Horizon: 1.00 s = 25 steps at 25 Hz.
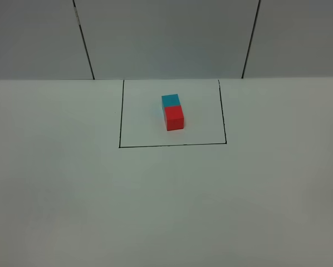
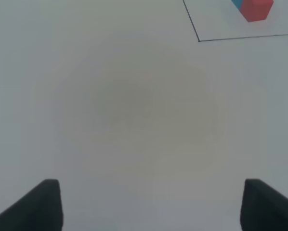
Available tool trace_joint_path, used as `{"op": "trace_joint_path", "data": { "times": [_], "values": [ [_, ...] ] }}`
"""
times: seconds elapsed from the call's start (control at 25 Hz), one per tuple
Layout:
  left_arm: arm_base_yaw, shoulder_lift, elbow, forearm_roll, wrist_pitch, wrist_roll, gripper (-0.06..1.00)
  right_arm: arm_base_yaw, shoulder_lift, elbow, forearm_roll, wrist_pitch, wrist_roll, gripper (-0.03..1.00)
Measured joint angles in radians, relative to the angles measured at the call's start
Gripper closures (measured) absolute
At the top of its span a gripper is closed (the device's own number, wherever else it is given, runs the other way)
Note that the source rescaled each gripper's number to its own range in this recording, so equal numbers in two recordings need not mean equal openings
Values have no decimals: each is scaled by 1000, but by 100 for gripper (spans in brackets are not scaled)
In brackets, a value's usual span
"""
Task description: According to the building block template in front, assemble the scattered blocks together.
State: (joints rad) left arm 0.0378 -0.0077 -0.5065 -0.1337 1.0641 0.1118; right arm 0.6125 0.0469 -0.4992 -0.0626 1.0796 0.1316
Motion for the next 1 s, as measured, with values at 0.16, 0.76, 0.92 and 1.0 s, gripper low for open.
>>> {"op": "trace_joint_path", "data": {
  "times": [0.16, 0.76, 0.92, 1.0],
  "values": [
    [0, 0, 0, 0, 0, 0, -6, 0, -3, 5, 0, -1, -9, 15],
    [0, 0, 0, 0, 0, -2, -6, -23, -4, 6, 5, -1, -4, 15],
    [0, 0, 0, 0, 0, -1, -6, -119, -4, 6, 5, -1, -4, 15],
    [0, 0, 0, 0, 0, -1, -6, -167, -4, 6, 5, -1, -4, 15]
  ]
}}
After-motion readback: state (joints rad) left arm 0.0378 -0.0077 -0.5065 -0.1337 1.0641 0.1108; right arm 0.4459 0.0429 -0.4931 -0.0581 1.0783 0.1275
